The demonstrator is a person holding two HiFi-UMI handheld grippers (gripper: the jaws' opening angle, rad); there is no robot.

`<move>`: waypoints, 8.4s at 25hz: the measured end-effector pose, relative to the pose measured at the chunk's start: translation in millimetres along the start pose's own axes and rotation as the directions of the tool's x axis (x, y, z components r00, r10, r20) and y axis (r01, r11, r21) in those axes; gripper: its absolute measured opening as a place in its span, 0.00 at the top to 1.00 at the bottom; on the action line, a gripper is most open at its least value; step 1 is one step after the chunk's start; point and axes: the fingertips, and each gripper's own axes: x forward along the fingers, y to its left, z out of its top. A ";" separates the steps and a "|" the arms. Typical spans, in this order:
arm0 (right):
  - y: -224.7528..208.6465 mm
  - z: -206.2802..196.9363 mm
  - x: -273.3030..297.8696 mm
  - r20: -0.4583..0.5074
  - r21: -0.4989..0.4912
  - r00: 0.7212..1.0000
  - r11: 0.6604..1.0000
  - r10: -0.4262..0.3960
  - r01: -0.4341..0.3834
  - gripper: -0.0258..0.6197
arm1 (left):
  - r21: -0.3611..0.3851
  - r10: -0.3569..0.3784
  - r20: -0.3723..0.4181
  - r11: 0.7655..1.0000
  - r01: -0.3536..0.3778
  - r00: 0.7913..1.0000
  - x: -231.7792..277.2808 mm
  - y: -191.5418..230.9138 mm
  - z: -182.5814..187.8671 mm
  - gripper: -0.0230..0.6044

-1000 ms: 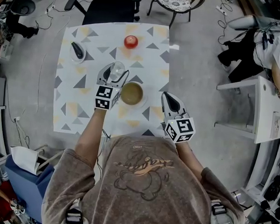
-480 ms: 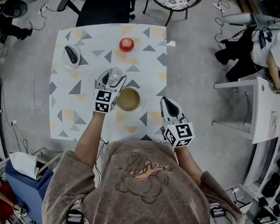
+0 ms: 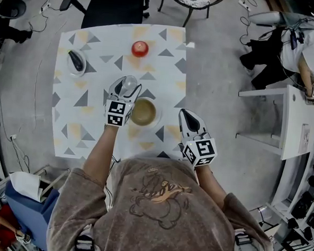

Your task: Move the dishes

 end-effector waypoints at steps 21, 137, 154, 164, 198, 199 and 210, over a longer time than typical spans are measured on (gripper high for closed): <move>6.1 -1.1 1.9 0.004 -0.005 1.000 1.000 0.023 -0.023 0.96 | 0.007 0.015 0.062 1.000 -0.016 0.998 -13.9 -5.3 19.8 0.50; -75.6 -25.6 -105.9 0.051 0.096 0.977 0.975 -0.207 0.202 0.96 | -0.380 -0.104 -0.103 0.923 0.058 0.989 41.3 -110.9 -9.3 0.92; -85.5 -36.2 -101.9 0.015 0.110 0.981 0.975 -0.194 0.191 0.96 | -0.443 -0.074 -0.185 0.897 -0.016 0.980 65.2 -105.0 -30.3 0.92; -87.1 -39.3 -102.5 0.012 0.111 0.980 0.974 -0.200 0.197 0.96 | -0.457 -0.069 -0.167 0.889 -0.015 0.984 64.9 -101.0 -27.7 0.92; 14.5 12.4 -64.5 0.129 -0.032 0.990 0.998 0.049 -0.046 0.96 | -0.246 0.034 0.212 0.969 0.020 0.977 -150.6 -81.6 104.7 0.92; 18.4 15.2 -63.9 0.133 -0.039 0.990 0.998 0.057 -0.053 0.96 | -0.235 0.037 0.221 0.972 0.016 0.975 -158.7 -82.1 106.4 0.92; 51.2 27.0 -54.9 0.135 -0.121 0.984 0.988 0.116 -0.100 0.96 | -0.210 0.078 0.266 0.977 -0.022 0.961 -213.3 -82.4 90.6 0.92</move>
